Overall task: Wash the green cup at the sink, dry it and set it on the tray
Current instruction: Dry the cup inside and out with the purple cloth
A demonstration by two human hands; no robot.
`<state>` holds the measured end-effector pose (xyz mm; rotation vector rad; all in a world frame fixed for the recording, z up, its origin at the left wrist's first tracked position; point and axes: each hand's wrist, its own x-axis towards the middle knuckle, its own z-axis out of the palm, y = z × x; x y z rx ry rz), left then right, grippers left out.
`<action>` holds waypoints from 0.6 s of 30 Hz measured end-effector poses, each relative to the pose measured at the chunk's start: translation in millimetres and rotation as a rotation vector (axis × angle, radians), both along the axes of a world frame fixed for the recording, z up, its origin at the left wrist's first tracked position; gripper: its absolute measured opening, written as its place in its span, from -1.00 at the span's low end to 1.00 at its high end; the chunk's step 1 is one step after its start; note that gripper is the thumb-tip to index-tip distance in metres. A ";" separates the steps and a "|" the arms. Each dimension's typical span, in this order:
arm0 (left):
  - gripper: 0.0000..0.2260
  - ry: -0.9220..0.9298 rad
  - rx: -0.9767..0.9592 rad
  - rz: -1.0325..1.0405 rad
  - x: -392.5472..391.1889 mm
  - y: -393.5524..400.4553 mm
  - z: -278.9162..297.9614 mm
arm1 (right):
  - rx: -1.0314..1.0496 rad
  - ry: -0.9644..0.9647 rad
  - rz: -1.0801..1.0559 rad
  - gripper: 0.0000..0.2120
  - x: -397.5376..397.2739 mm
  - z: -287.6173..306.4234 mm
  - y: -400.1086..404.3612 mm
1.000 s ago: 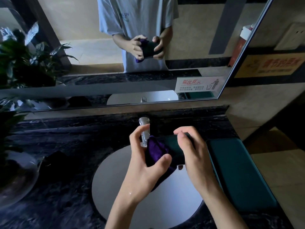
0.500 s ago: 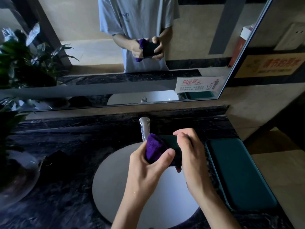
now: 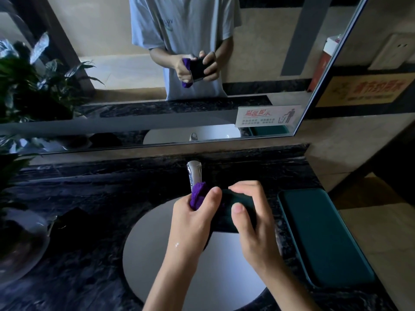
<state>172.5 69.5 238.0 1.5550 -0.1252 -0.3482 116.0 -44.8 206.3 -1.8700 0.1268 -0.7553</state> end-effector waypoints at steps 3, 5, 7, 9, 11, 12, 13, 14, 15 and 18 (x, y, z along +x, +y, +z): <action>-0.67 -0.176 -0.082 -0.058 -6.5 -1.0 -5.9 | 0.159 0.044 -0.047 -0.74 5.1 3.4 0.9; -0.85 -0.285 -0.053 -0.099 -10.6 -0.1 -7.3 | 0.281 0.143 -0.076 -0.74 8.6 8.6 0.3; -0.80 -0.348 0.039 -0.137 -13.7 -0.3 -5.0 | 0.479 0.306 -0.077 -0.74 13.7 14.8 -3.6; -0.79 -0.355 0.067 -0.170 -14.5 0.5 -3.0 | 0.597 0.468 -0.024 -0.73 16.1 20.3 -8.6; -0.84 -0.257 -0.029 -0.122 -11.6 1.4 -3.2 | 0.492 0.455 0.073 -0.71 13.9 22.7 -12.2; -0.79 -0.162 -0.087 -0.056 -8.6 1.2 -5.6 | 0.365 0.383 0.134 -0.69 11.0 22.5 -13.3; -0.71 -0.056 -0.129 0.006 -5.6 2.1 -8.2 | 0.184 0.294 0.175 -0.65 7.7 20.0 -14.8; -0.62 0.032 -0.148 0.042 -2.2 4.0 -10.5 | -0.020 0.215 0.200 -0.60 4.7 16.8 -17.0; -0.52 0.067 -0.149 0.040 1.0 6.0 -12.8 | -0.182 0.152 0.199 -0.60 4.0 11.4 -19.1; -0.49 -0.055 -0.102 -0.079 -2.3 8.9 -13.9 | -0.216 0.118 0.066 -0.76 7.3 4.4 -19.6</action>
